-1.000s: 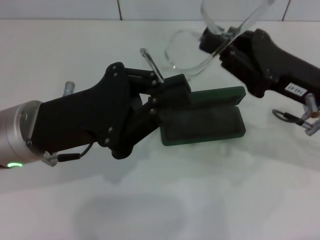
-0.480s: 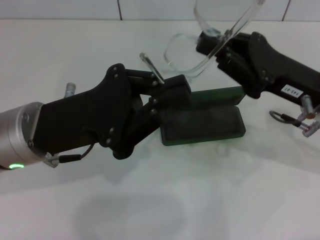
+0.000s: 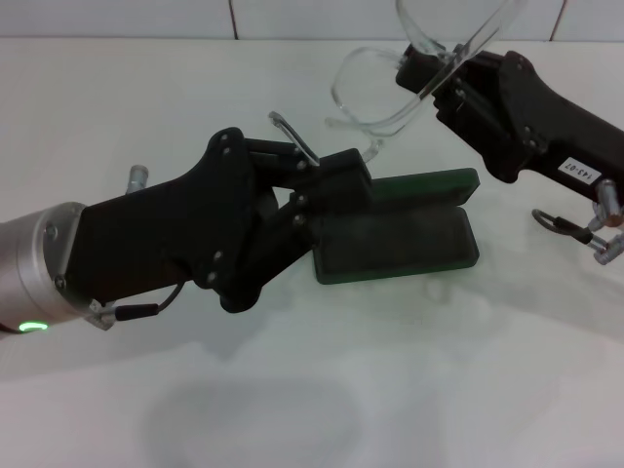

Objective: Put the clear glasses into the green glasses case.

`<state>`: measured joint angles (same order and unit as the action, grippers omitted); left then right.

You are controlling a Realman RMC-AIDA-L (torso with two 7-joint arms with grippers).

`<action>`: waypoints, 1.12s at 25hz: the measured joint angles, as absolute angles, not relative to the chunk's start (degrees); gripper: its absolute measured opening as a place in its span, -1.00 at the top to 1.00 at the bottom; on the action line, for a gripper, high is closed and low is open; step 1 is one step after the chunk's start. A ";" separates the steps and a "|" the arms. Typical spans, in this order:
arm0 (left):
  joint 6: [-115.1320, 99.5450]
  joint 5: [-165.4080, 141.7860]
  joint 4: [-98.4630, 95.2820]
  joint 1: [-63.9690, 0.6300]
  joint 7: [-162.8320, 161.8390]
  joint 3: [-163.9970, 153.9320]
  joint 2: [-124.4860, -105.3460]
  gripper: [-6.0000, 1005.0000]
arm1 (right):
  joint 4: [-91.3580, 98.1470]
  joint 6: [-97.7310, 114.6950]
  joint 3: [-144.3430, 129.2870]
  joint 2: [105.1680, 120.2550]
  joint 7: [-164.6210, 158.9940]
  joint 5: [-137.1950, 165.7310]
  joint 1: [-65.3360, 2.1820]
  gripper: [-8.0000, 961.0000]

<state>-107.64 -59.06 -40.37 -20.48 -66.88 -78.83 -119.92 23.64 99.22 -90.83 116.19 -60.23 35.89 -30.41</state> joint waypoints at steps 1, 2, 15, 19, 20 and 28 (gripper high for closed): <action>-107.65 -59.06 -40.20 -20.48 -66.88 -78.82 -119.92 0.82 | 23.65 99.17 -91.00 116.19 -60.32 36.02 -30.41 0.77; -107.66 -59.06 -40.08 -20.48 -66.88 -78.81 -119.91 0.82 | 23.65 99.17 -91.00 116.19 -60.32 36.02 -30.41 0.77; -107.66 -59.06 -39.88 -20.94 -66.88 -78.74 -119.97 0.82 | 23.00 97.58 -95.50 116.19 -60.79 36.33 -31.48 0.77; -107.59 -59.06 -39.67 -21.10 -66.88 -78.77 -119.97 0.81 | 23.00 97.05 -96.97 116.19 -60.88 36.38 -32.06 0.77; -107.59 -59.06 -39.67 -21.10 -66.88 -78.77 -119.97 0.81 | 23.00 96.97 -97.27 116.19 -60.89 36.38 -32.22 0.77; -107.56 -59.06 -38.18 -21.97 -67.23 -78.96 -119.79 0.81 | 23.31 95.76 -99.78 116.19 -61.03 36.39 -33.26 0.77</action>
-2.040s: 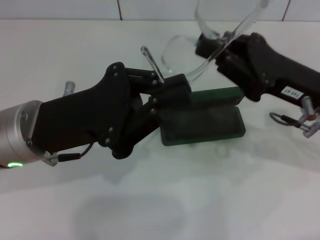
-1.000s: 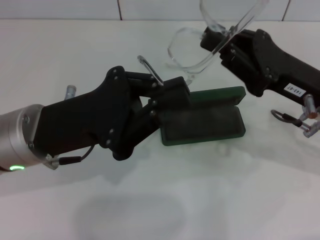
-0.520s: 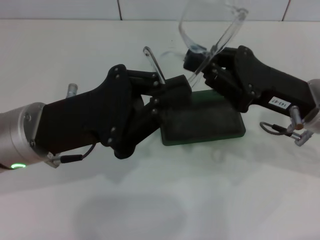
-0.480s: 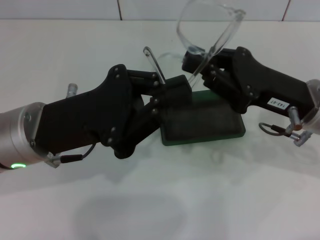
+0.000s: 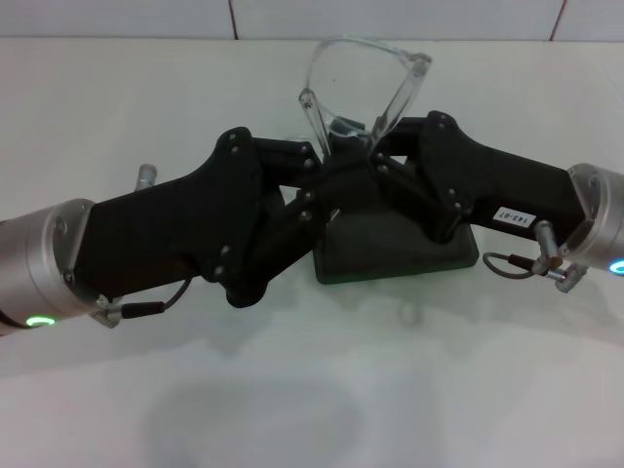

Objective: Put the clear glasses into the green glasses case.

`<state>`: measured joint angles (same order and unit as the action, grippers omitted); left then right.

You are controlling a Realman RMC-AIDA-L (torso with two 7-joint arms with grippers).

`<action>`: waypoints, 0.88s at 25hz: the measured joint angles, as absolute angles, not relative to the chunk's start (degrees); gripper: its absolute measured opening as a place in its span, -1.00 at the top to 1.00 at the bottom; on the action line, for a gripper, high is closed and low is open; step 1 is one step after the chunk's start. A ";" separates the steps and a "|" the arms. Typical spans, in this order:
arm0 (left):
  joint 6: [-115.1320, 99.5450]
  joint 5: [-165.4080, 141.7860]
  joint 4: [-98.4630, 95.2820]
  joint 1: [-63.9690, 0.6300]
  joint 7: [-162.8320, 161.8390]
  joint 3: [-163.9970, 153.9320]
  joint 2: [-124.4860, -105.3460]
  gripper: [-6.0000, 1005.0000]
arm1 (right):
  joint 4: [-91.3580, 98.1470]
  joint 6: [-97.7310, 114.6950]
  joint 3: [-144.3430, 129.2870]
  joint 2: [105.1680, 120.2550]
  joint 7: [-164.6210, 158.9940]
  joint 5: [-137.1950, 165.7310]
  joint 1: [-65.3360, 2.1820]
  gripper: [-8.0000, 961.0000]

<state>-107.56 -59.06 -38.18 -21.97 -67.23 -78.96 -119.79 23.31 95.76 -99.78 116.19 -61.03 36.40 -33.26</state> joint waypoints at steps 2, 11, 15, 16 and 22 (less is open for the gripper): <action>-107.56 -59.06 -38.10 -21.97 -67.28 -78.95 -119.79 0.81 | 23.30 95.74 -100.18 116.19 -61.13 36.39 -33.52 0.77; -107.57 -59.06 -36.61 -22.51 -67.09 -78.75 -119.79 0.81 | 23.31 95.60 -101.36 116.19 -61.19 36.87 -34.17 0.77; -107.57 -59.06 -36.55 -22.50 -67.05 -78.74 -119.79 0.81 | 23.42 95.60 -101.85 116.18 -61.19 36.90 -34.26 0.77; -107.57 -59.06 -36.45 -22.50 -67.03 -78.74 -119.79 0.81 | 23.43 95.60 -101.97 116.16 -61.18 36.91 -34.28 0.77; -107.57 -59.06 -36.18 -22.54 -66.98 -78.74 -119.79 0.81 | 23.63 95.62 -102.29 116.10 -61.18 37.45 -34.48 0.77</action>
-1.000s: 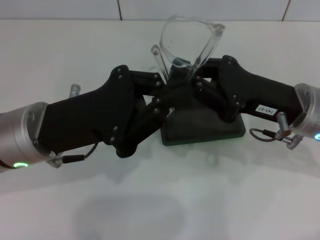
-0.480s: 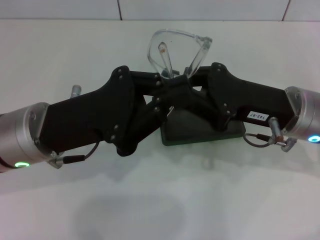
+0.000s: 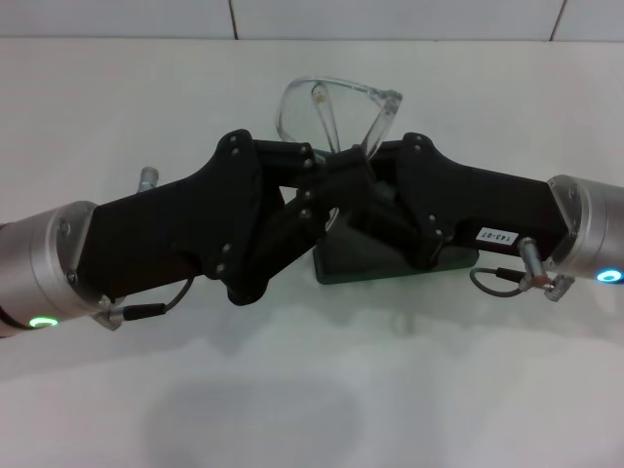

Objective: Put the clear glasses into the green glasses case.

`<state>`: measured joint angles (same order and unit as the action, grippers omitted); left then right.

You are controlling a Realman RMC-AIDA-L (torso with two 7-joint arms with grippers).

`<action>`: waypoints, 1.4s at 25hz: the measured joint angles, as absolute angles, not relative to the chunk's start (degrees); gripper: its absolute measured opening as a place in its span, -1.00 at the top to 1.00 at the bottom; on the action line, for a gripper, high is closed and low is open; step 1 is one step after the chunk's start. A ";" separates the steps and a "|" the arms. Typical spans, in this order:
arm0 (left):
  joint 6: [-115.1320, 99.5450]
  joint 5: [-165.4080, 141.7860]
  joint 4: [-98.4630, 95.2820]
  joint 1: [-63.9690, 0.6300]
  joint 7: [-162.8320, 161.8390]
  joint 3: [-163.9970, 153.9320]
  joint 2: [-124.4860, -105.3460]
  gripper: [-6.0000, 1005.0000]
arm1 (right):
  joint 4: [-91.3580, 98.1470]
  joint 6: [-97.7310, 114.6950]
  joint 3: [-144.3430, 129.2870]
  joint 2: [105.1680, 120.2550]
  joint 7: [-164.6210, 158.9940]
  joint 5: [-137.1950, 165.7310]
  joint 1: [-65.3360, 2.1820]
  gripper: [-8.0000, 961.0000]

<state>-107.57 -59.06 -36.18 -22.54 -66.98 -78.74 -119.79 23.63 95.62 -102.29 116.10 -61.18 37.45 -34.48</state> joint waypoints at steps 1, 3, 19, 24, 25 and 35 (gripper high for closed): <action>-107.57 -59.06 -36.18 -22.55 -66.98 -78.74 -119.79 0.81 | 23.66 95.62 -102.30 116.10 -61.18 37.67 -34.58 0.77; -107.57 -59.06 -36.18 -22.56 -66.97 -78.74 -119.79 0.81 | 23.67 95.62 -102.30 116.11 -61.17 38.03 -34.75 0.77; -107.57 -59.06 -36.18 -22.59 -66.97 -78.75 -119.79 0.80 | 23.64 95.71 -102.30 116.19 -61.17 38.33 -34.87 0.77; -107.56 -59.06 -36.08 -22.59 -67.16 -78.75 -119.79 0.80 | 23.64 95.73 -102.30 116.19 -61.17 38.32 -34.84 0.77; -107.56 -59.06 -36.08 -22.59 -67.16 -78.75 -119.79 0.80 | 23.64 95.73 -102.30 116.19 -61.17 38.32 -34.84 0.77; -107.50 -59.06 -36.03 -22.46 -67.61 -78.03 -119.82 0.80 | 23.64 95.63 -102.23 116.19 -61.05 38.15 -34.54 0.78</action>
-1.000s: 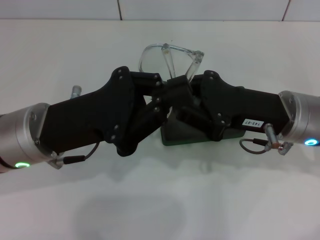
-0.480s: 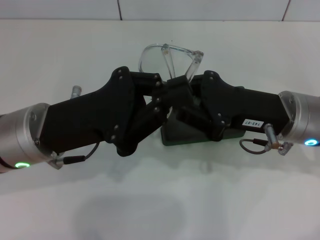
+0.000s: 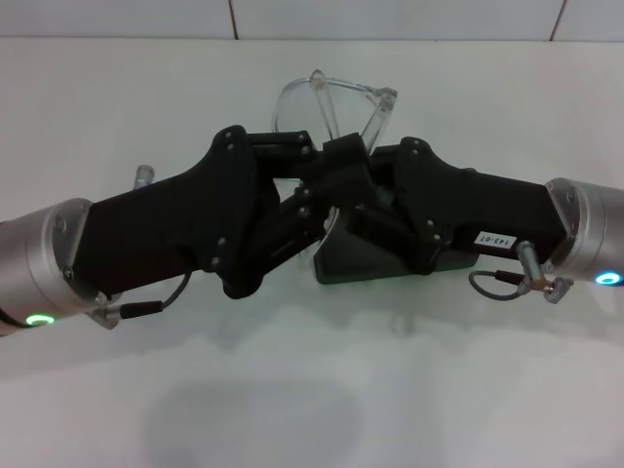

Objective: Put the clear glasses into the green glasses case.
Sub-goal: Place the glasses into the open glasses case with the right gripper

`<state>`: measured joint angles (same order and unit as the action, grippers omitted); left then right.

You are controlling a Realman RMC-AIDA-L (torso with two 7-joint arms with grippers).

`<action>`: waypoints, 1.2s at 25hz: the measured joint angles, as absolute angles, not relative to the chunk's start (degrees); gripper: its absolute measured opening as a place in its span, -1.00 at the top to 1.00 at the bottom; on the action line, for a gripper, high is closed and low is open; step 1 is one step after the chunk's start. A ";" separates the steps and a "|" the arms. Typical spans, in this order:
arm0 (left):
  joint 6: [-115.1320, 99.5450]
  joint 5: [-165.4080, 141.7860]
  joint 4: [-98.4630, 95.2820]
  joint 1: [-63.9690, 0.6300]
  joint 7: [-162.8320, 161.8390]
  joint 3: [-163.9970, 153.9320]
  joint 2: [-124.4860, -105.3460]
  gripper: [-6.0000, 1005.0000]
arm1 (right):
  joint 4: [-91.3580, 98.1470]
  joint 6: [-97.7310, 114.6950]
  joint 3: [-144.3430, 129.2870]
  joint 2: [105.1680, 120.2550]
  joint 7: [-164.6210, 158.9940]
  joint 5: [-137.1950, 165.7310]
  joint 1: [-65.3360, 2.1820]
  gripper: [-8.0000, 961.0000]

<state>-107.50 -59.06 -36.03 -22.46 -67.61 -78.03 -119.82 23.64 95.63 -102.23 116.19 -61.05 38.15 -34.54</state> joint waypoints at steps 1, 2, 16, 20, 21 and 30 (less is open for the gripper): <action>-107.49 -59.06 -36.03 -22.41 -67.63 -77.99 -119.83 0.80 | 23.64 95.62 -102.15 116.19 -61.01 38.13 -34.52 0.78; -107.48 -59.06 -36.03 -22.39 -67.64 -77.98 -119.83 0.77 | 23.63 95.62 -102.08 116.19 -61.00 38.11 -34.50 0.78; -107.47 -58.99 -36.03 -22.14 -67.68 -78.10 -119.79 0.67 | 23.16 95.63 -99.63 116.10 -60.50 37.72 -33.80 0.78; -107.54 -58.97 -36.03 -21.99 -67.68 -78.00 -119.79 0.70 | 23.16 95.66 -98.25 116.08 -60.49 37.69 -33.56 0.78; -107.57 -58.97 -36.03 -21.95 -67.68 -77.97 -119.79 0.70 | 23.16 95.66 -98.07 116.07 -60.48 37.69 -33.49 0.78; -107.62 -60.42 -36.04 -19.41 -67.83 -72.23 -118.80 0.78 | 25.28 96.29 -95.46 114.92 -60.21 38.31 -32.27 0.78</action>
<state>-107.62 -60.42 -36.04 -19.41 -67.83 -72.24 -118.80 25.28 96.29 -95.46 114.92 -60.21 38.31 -32.27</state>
